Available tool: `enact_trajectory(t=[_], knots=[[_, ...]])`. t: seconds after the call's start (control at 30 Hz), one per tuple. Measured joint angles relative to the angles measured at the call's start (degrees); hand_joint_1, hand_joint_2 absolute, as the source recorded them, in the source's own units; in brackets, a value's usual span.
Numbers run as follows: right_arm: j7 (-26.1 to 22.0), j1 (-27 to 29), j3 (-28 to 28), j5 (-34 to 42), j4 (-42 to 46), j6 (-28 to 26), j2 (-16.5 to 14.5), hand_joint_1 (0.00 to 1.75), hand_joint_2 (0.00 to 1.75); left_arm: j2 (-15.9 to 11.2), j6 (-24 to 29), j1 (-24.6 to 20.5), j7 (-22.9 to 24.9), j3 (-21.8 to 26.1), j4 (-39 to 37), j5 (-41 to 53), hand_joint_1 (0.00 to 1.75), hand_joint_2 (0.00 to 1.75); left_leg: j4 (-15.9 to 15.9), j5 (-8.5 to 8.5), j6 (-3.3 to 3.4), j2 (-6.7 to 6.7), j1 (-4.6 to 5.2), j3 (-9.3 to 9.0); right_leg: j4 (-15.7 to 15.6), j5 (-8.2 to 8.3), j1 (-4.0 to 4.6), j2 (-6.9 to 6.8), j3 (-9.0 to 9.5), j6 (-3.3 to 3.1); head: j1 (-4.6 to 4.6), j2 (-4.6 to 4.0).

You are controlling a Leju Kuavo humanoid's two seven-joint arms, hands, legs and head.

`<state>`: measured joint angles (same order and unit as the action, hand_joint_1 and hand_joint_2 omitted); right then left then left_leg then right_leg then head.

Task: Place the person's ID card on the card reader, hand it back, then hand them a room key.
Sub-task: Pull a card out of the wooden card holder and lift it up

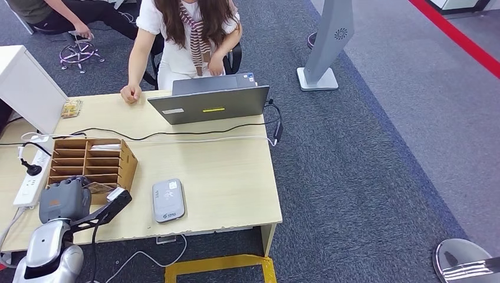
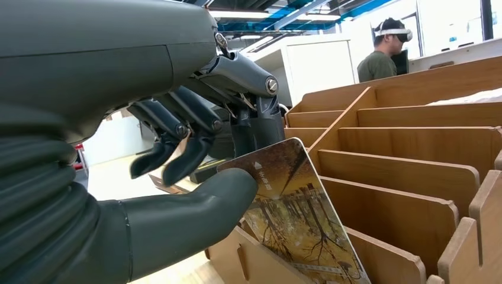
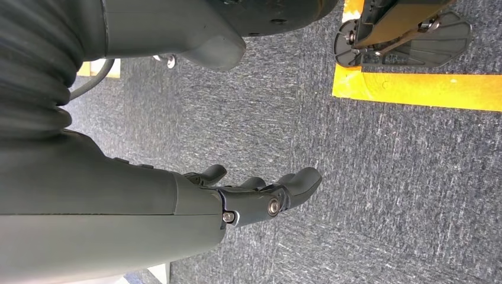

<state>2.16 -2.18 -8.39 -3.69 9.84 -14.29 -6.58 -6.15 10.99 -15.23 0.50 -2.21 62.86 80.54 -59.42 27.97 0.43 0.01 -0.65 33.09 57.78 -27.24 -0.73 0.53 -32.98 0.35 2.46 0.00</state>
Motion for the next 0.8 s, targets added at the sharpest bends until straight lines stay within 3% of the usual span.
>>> enact_trajectory(t=[0.23,0.47,0.8], knots=[[-0.33,0.01,0.02,0.06,-0.02,-0.03,0.04,0.0,1.75,-0.1,1.4,0.22,-2.4,-0.01,1.34,-3.01,1.75,1.75,0.0,0.0,0.0,0.0,0.0,0.0,0.0,0.0,0.0,0.0,0.0,0.0,-0.01,0.0],[0.05,0.01,0.06,0.66,-0.02,-2.44,-0.08,0.0,1.75,0.31,1.52,1.15,-4.84,-1.21,13.06,-7.44,1.75,1.75,-0.01,0.0,0.0,-0.01,0.01,0.01,-0.01,0.0,-0.01,-0.01,0.0,0.0,-0.01,0.0],[0.71,-0.02,0.19,0.87,-0.02,-4.44,-0.87,0.0,1.75,0.4,2.69,2.18,-6.63,-3.34,23.62,-9.12,1.75,1.75,0.0,-0.01,0.0,-0.01,-0.01,-0.01,0.0,0.0,0.01,-0.02,0.0,0.0,0.0,0.0]])
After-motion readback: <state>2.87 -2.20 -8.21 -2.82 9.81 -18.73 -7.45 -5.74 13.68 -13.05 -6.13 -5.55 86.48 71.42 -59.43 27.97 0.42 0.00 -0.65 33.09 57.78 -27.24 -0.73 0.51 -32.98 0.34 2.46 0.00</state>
